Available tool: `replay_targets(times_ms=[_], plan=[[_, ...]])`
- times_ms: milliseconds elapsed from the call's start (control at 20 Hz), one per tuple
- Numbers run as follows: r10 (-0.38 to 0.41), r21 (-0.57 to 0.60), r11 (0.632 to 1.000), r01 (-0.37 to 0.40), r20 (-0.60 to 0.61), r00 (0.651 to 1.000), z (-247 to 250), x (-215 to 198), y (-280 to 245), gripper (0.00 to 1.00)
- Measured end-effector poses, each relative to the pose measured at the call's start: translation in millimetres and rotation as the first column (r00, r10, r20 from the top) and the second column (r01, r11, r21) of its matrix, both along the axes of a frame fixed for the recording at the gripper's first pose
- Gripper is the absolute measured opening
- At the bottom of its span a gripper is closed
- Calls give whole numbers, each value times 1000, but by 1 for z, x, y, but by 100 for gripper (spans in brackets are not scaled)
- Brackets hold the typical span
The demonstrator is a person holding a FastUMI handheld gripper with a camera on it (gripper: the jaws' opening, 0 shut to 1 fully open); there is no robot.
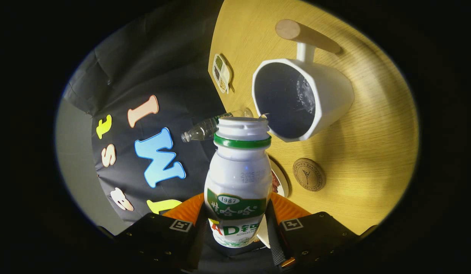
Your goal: Take the bottle from table, then pour the juice into the cup, finally place the bottle on the coaster
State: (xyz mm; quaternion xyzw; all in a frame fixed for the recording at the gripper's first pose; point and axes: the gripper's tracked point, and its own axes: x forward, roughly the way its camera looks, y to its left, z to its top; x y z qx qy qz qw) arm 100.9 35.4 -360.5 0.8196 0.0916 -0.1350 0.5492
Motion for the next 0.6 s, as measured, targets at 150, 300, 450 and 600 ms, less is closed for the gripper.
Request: replay_targets(times_ms=[150,300,450,600], plan=[[-3,0,1000,3,-1,1000,-2,1,-2,70],[-8,0,1000,8,1,1000,-3,-1,-3,70],[-9,-2,1000,9,1,1000,-3,1,-4,70],[-11,-2,1000,11,1,1000,-3,3,-3,70]])
